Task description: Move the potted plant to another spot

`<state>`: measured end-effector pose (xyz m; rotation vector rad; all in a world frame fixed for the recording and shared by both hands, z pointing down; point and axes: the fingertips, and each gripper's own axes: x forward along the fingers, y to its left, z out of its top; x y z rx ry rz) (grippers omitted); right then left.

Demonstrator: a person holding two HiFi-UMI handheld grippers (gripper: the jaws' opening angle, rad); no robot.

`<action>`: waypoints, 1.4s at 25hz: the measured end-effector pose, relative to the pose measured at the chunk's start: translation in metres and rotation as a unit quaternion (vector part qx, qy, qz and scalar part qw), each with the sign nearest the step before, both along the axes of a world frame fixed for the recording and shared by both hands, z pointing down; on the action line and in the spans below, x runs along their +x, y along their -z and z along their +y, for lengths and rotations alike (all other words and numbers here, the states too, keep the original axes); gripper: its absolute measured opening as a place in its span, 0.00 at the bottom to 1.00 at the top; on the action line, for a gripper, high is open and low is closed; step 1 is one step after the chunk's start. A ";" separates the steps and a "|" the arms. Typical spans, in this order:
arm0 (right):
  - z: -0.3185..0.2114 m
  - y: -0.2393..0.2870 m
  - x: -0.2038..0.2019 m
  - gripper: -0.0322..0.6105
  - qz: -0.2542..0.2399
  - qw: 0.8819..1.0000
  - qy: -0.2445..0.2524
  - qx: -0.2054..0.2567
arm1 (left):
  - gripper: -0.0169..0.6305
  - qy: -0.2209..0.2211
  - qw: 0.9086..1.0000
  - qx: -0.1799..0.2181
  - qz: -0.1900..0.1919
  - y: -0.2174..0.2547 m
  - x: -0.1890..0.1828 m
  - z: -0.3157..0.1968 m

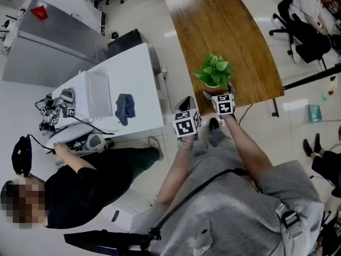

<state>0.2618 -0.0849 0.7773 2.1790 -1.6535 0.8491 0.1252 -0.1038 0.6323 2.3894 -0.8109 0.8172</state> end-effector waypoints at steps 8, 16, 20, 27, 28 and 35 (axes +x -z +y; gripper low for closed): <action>-0.046 -0.033 0.026 0.96 0.015 0.999 -0.006 -0.041 | 0.05 -0.009 1.000 -0.020 -0.012 -0.013 0.006 -0.032; -0.054 -0.052 0.038 0.95 0.012 0.997 -0.021 -0.067 | 0.05 0.006 1.000 -0.023 -0.012 -0.016 -0.004 -0.053; -0.050 -0.051 0.036 0.93 0.010 0.998 -0.007 -0.067 | 0.05 0.008 1.000 -0.026 -0.015 -0.017 -0.005 -0.055; -0.074 -0.032 0.029 0.92 0.034 0.998 0.041 -0.046 | 0.05 0.025 1.000 -0.018 -0.004 -0.009 -0.003 -0.064; -0.081 -0.027 0.022 0.92 0.033 0.997 0.052 -0.044 | 0.05 0.030 0.999 -0.016 -0.002 -0.007 -0.006 -0.066; -0.161 0.000 -0.093 0.92 0.034 0.979 0.199 -0.018 | 0.05 0.120 0.993 -0.002 0.005 0.004 -0.077 -0.091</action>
